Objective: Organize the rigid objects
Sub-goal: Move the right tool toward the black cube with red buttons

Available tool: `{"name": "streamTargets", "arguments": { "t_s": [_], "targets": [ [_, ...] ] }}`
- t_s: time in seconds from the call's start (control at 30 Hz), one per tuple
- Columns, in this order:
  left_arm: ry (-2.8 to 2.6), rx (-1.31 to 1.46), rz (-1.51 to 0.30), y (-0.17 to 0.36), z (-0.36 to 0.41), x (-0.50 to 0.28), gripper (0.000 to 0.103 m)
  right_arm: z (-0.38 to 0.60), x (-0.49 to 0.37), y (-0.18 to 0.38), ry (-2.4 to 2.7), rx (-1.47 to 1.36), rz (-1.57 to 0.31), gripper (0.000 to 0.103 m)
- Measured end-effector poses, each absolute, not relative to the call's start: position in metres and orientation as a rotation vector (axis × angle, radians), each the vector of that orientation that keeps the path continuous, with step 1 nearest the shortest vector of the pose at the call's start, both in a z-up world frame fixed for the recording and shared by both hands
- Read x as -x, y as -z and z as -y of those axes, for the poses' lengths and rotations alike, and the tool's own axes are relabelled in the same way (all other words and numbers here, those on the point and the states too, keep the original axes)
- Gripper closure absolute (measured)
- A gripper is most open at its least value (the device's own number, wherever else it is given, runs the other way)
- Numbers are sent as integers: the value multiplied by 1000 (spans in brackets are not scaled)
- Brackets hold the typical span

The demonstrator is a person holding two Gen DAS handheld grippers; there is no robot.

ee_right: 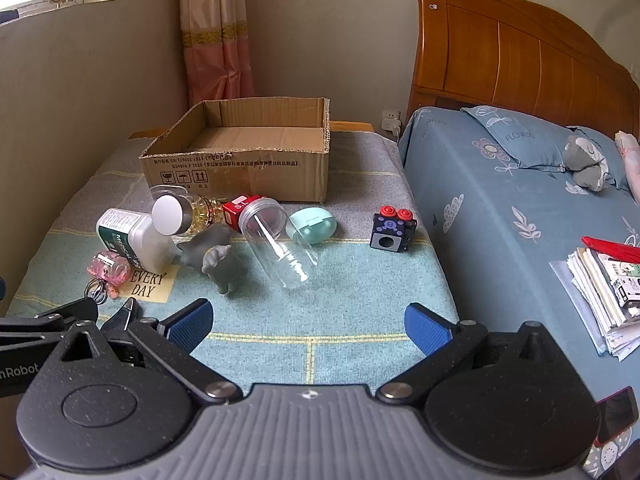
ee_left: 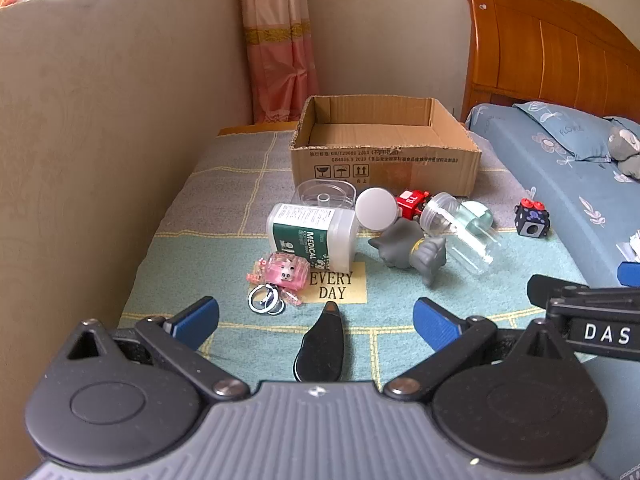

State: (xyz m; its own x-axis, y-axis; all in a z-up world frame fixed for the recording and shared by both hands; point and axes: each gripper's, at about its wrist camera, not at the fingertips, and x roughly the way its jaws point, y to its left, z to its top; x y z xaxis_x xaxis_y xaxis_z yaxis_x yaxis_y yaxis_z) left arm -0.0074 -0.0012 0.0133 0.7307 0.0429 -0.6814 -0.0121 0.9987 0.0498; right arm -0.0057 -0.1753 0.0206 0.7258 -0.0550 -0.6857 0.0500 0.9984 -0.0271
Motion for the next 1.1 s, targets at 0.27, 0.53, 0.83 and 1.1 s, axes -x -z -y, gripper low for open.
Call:
{"name": "streamTargets", "arguments": {
  "t_s": [0.27, 0.53, 0.83, 1.1],
  "targets": [
    [-30, -43, -748, -14, 2, 7, 1, 175, 6, -22, 59, 0, -753, 0],
    [-31, -43, -745, -15, 3, 8, 1, 176, 6, -22, 61, -3, -751, 0],
    [-18, -34, -735, -17, 2, 9, 1, 178, 8, -23, 59, -11, -741, 0],
    [9, -43, -726, -18, 1, 7, 1, 179, 8, -23, 63, -16, -729, 0]
  ]
}}
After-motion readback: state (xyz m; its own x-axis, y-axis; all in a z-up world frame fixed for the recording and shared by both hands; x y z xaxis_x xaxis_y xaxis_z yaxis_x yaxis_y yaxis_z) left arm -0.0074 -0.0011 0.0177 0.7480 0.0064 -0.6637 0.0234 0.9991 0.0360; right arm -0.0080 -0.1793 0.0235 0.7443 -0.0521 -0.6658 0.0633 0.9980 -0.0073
